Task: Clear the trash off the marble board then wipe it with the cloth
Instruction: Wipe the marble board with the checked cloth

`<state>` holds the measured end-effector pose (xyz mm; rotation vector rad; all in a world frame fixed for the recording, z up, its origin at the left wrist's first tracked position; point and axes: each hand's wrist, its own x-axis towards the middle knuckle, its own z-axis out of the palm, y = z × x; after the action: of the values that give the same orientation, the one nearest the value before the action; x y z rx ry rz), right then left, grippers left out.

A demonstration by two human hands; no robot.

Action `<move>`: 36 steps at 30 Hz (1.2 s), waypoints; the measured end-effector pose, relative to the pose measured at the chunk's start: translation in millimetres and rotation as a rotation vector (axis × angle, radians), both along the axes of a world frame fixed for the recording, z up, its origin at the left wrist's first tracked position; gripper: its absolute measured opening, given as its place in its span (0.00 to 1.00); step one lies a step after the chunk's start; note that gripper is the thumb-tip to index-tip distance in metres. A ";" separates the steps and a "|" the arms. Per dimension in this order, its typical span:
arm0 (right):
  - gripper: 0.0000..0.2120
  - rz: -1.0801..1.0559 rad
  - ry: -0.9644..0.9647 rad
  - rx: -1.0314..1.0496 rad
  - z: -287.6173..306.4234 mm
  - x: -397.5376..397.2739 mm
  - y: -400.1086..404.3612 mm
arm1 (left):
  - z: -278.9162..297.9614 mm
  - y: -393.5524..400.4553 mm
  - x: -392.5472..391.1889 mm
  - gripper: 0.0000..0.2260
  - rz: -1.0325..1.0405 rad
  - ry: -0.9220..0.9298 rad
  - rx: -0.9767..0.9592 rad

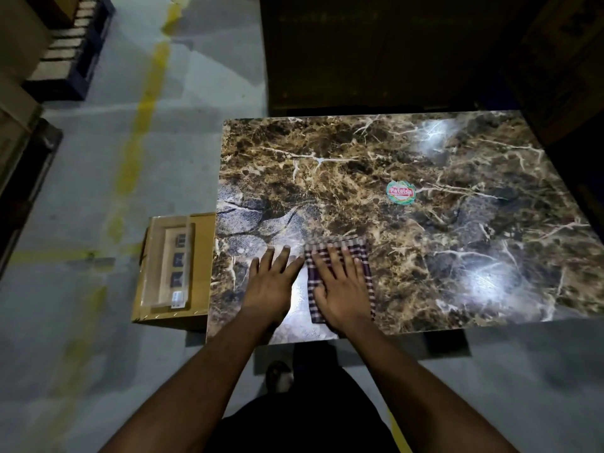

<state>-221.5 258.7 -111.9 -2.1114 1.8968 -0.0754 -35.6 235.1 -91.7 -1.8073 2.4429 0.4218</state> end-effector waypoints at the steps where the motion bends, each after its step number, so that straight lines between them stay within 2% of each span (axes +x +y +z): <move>1: 0.34 0.040 -0.005 0.000 -0.8 -1.7 11.2 | 0.4 3.7 0.6 0.26 -0.005 -0.001 0.003; 4: 0.35 0.063 0.033 0.003 -2.7 -23.3 27.6 | 1.2 15.2 0.3 0.24 -0.006 -0.004 -0.009; 9: 0.34 -0.073 0.029 -0.002 2.1 -9.2 11.4 | -9.8 30.9 -4.2 0.24 -0.070 0.023 -0.043; 12: 0.35 -0.019 0.024 -0.004 1.3 -0.3 29.0 | -7.3 33.2 -8.4 0.24 -0.045 0.029 -0.031; 16: 0.35 0.021 0.046 -0.010 -1.4 -37.9 50.6 | -3.8 34.4 -13.0 0.21 -0.039 0.019 -0.022; 21: 0.35 -0.117 0.038 -0.002 0.5 -36.5 18.6 | -0.8 31.8 -28.1 0.23 0.013 -0.013 -0.004; 27: 0.34 0.029 0.023 -0.003 -2.8 -64.0 31.0 | 0.6 16.0 -43.9 0.25 -0.006 -0.045 -0.006; 33: 0.34 -0.106 0.030 0.006 -3.3 -70.3 -11.0 | 6.6 -3.9 -62.3 0.15 0.028 0.008 -0.067; 36: 0.34 -0.063 0.022 0.011 -0.5 -64.8 -17.2 | 8.1 -16.8 -72.4 0.17 0.001 -0.014 -0.008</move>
<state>-286.3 241.5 -112.4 -2.0529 1.9721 -0.0555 -108.0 218.3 -83.6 -1.8087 2.4379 0.3995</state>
